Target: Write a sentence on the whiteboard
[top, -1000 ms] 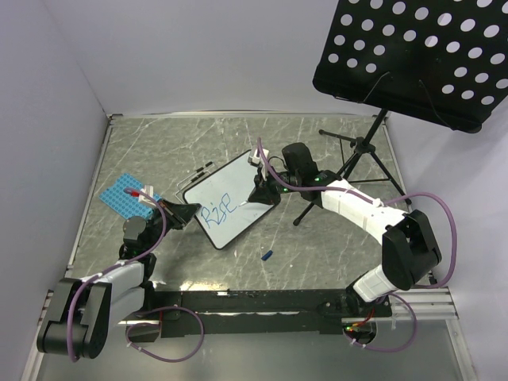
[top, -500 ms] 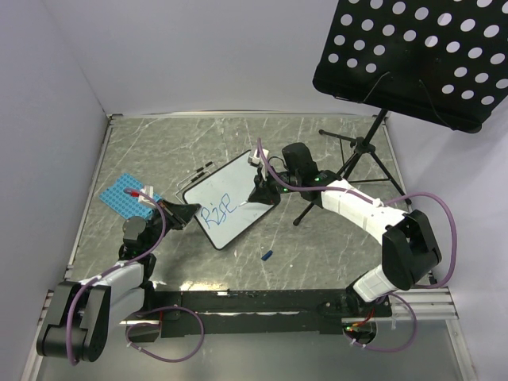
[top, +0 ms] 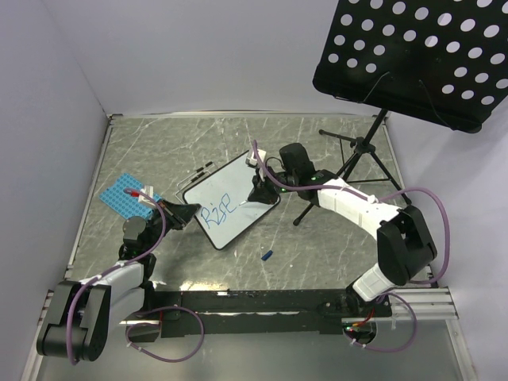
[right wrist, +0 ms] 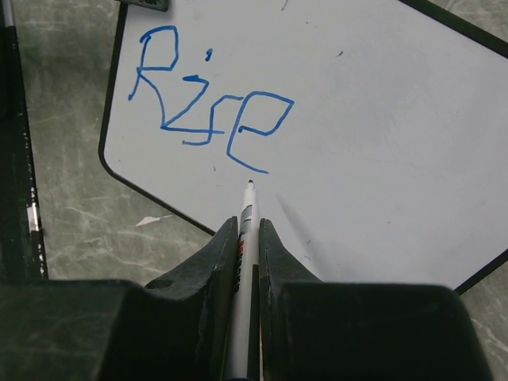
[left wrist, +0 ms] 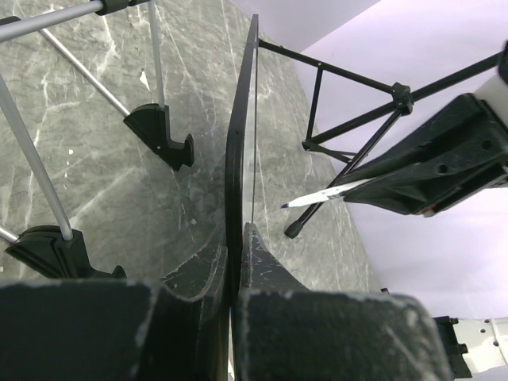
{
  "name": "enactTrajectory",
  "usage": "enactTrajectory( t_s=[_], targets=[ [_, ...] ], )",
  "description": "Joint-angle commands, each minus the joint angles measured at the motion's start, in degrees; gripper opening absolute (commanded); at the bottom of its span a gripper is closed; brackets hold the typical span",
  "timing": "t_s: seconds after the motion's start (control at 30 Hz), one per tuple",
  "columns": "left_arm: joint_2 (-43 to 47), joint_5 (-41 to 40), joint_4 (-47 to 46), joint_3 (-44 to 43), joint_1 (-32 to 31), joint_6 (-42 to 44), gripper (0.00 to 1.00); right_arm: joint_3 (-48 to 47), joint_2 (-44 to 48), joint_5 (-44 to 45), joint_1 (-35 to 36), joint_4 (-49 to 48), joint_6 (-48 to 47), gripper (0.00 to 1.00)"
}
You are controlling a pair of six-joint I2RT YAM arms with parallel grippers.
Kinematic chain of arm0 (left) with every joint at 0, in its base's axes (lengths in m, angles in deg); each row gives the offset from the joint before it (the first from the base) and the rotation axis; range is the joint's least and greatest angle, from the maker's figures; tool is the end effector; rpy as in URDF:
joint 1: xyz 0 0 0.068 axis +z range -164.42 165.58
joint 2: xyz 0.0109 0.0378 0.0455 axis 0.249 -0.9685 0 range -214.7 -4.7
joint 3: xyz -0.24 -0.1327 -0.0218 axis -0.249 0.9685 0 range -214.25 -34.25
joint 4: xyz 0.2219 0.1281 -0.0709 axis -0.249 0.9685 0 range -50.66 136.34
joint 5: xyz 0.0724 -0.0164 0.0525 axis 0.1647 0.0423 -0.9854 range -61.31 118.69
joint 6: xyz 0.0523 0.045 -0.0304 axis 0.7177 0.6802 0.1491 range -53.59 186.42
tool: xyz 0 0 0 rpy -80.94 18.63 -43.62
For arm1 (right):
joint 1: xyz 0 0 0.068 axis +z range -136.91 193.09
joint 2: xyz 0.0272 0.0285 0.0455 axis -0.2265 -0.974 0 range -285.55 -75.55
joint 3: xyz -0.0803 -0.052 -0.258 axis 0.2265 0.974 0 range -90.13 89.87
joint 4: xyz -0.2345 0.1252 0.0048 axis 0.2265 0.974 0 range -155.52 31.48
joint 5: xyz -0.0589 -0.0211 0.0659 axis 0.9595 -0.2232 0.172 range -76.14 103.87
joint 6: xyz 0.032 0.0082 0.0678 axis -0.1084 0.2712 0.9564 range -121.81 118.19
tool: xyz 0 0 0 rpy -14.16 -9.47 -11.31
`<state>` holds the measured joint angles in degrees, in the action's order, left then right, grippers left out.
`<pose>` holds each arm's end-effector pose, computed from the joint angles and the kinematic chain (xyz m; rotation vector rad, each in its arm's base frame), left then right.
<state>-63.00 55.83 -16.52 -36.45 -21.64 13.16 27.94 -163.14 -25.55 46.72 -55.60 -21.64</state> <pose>0.1945 -0.0538 0.1659 -0.2817 1.6832 -1.1783 0.2773 0.2330 0.2540 -1.3062 1.7231 0.8875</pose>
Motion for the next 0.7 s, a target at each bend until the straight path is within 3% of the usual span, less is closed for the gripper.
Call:
enactTrajectory(
  t_s=[0.0,0.67],
  targets=[
    [0.56,1.34,-4.26,3.07,-0.33,0.70,0.01,-2.75,-2.14,1.53,0.65,-2.53,-1.61,0.00],
    [0.82,1.25,-3.82,2.99,-0.33,1.05,0.01,-4.78,-7.24,3.30,0.56,-2.01,-3.10,0.00]
  ],
)
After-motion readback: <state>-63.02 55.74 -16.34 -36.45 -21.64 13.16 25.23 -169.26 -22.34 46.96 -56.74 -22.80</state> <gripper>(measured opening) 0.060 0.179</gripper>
